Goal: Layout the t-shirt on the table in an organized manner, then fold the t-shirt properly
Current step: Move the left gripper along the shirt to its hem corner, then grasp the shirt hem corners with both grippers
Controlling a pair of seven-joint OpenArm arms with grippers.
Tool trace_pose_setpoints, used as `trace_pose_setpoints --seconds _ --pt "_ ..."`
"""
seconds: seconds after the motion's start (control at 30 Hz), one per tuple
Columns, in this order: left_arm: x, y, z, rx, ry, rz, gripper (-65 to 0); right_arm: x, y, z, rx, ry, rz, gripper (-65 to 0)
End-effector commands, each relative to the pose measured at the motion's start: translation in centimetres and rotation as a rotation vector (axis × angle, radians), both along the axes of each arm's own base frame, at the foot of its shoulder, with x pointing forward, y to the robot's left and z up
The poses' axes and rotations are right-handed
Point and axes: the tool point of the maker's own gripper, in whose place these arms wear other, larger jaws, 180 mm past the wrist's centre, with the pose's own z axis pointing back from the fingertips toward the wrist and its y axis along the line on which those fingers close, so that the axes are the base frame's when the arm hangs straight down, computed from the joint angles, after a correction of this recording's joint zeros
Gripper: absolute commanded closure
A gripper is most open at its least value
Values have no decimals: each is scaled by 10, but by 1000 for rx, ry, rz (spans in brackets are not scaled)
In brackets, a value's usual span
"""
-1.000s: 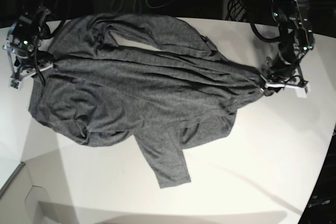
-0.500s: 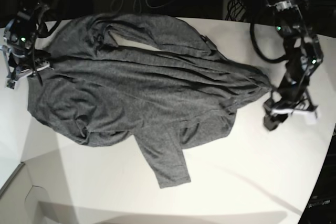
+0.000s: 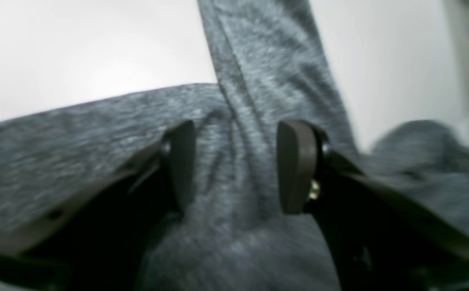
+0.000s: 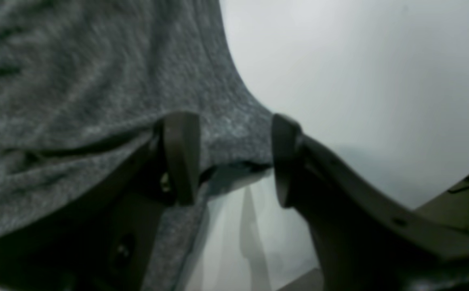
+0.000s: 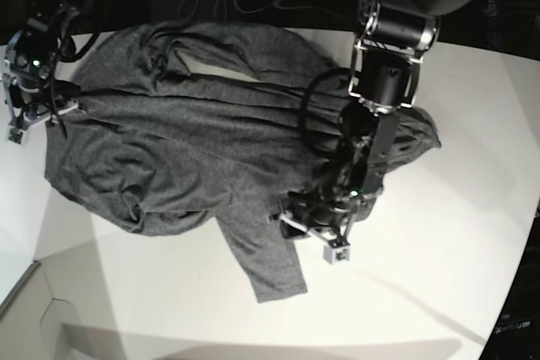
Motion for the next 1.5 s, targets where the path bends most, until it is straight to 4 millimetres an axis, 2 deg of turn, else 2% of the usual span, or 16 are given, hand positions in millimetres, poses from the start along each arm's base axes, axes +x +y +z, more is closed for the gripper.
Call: trace_pose_setpoints --seconds 0.0,0.1,0.13,0.2,0.47,0.6,0.7,0.8,0.9,1.0,1.07,1.17,1.3,1.43,1.47 --pt "18 8 13 39 -59 12 -314 8 -8 16 -39 -44 1 -295" --pt "20 28 -15 118 -41 41 -314 8 -8 16 -40 -44 3 -295" --pt "20 45 -23 148 -39 64 -314 8 -8 16 -40 -43 5 -295" --pt "19 66 -30 172 -44 99 -314 8 -8 16 -40 -43 5 -295" --pt "18 160 -26 299 -67 189 -315 13 -6 16 -36 -52 9 -298" --pt "15 206 -20 285 -63 301 -316 21 -6 22 -36 -72 12 -298" --pt "1 245 -22 257 -49 413 -315 22 -6 22 -36 -75 12 -298" --pt "-9 279 -10 244 -83 502 -314 22 -9 23 -43 -72 15 -298" --pt "-13 291 6 233 -138 542 -314 25 -2 12 -24 -48 34 -298" --pt "-15 294 18 224 -156 547 -314 28 0 8 -12 -42 36 -298" --pt "-12 291 31 208 -171 541 -315 30 2 9 -12 -48 40 -298" --pt "-15 298 51 193 -208 562 -316 33 3 17 -23 -67 46 -298" --pt "-15 300 81 165 -276 586 -316 45 19 28 -38 -94 107 -298" --pt "-13 295 82 149 -260 578 -316 60 48 28 -28 -98 197 -298" --pt "-12 288 78 141 -248 565 -316 63 54 27 -24 -96 215 -298"
